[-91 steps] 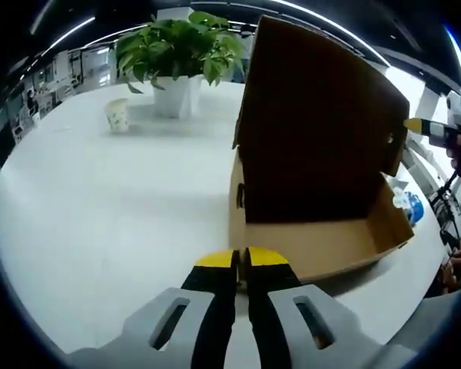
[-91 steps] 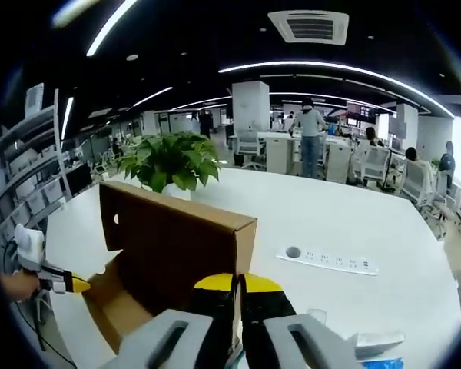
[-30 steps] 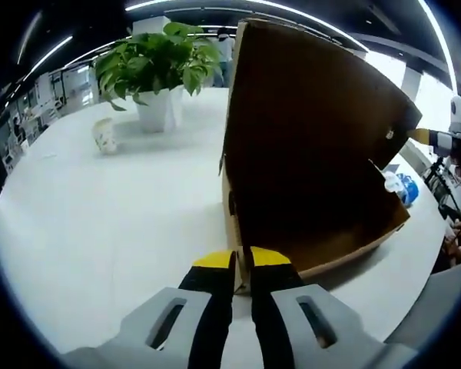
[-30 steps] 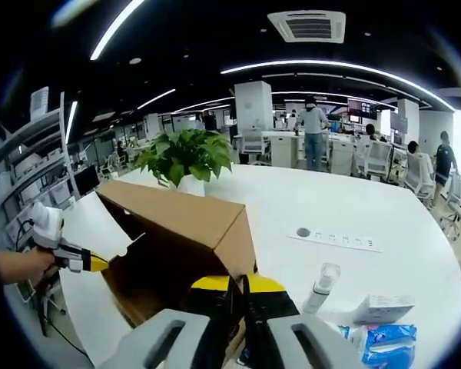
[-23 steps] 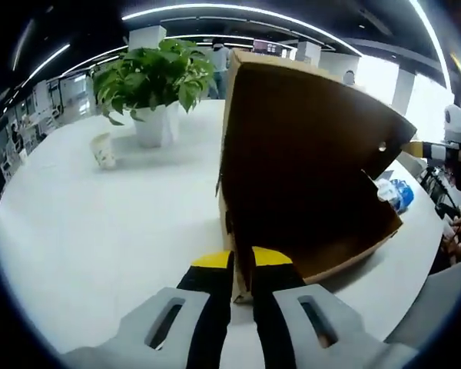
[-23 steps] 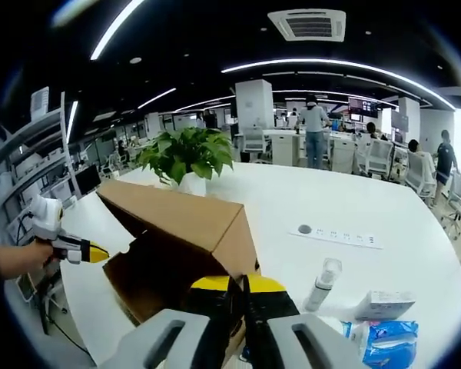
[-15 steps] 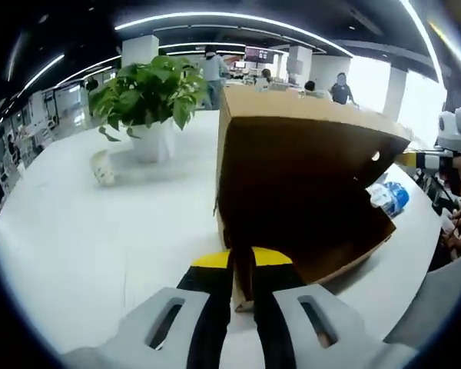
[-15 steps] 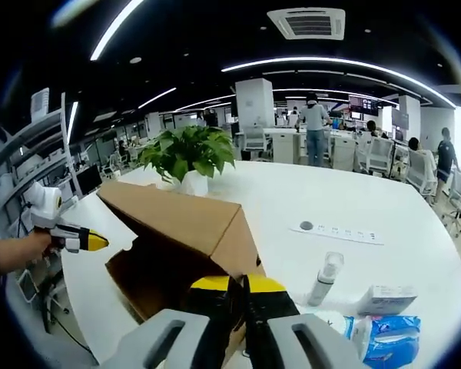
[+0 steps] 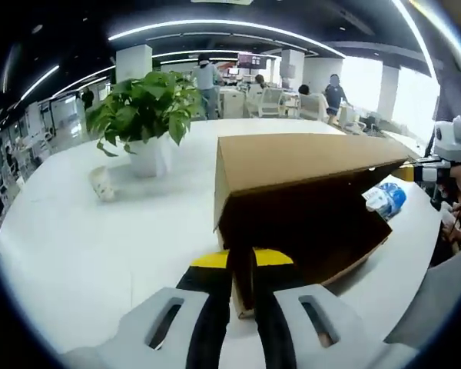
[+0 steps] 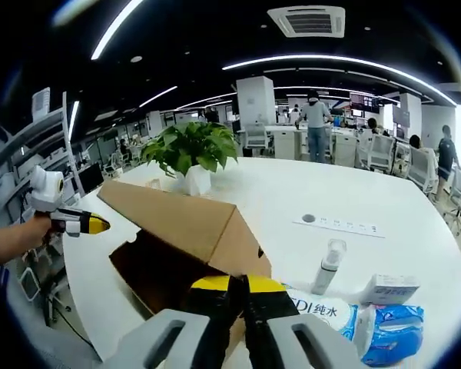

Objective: Operate the shoe box by opening the lid, removing the specified soft item, and placing it in the target area until the item is outside and the box remains undamaged.

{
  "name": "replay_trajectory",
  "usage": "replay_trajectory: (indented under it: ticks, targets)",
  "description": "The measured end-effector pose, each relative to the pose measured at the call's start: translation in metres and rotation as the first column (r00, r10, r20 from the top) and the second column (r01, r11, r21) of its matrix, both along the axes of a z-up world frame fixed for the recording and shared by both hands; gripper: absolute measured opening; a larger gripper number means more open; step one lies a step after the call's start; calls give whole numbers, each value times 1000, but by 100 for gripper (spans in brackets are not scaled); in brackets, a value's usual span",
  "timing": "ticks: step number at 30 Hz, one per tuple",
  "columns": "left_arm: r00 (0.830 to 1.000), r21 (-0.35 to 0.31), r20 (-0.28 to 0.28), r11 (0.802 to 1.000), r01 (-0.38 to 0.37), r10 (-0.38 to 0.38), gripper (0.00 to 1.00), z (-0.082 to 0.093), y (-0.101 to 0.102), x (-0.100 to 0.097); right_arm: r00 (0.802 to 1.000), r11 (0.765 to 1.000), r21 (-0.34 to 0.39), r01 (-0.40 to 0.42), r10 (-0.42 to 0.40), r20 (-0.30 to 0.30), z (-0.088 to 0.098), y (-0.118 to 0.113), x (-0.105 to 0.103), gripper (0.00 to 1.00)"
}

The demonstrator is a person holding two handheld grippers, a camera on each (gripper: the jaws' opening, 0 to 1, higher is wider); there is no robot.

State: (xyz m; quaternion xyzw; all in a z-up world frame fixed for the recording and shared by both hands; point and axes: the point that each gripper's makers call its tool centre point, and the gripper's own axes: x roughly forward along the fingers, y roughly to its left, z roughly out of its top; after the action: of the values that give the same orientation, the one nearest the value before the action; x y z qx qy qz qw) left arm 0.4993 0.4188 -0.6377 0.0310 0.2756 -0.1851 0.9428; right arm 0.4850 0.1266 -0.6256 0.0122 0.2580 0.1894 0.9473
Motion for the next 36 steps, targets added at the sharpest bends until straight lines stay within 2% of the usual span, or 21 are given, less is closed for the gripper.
replay_trajectory:
  ticks: [19,36]
  targets:
    - [999,6,43,1000,24,-24,9,11,-3,2,999,999,4,-44,44,-21,-12,2,-12,0]
    - [999,15,19,999,45,-45,11,2,-2,-8,993,994,-7,-110,110,-32,-22,7,-24,2]
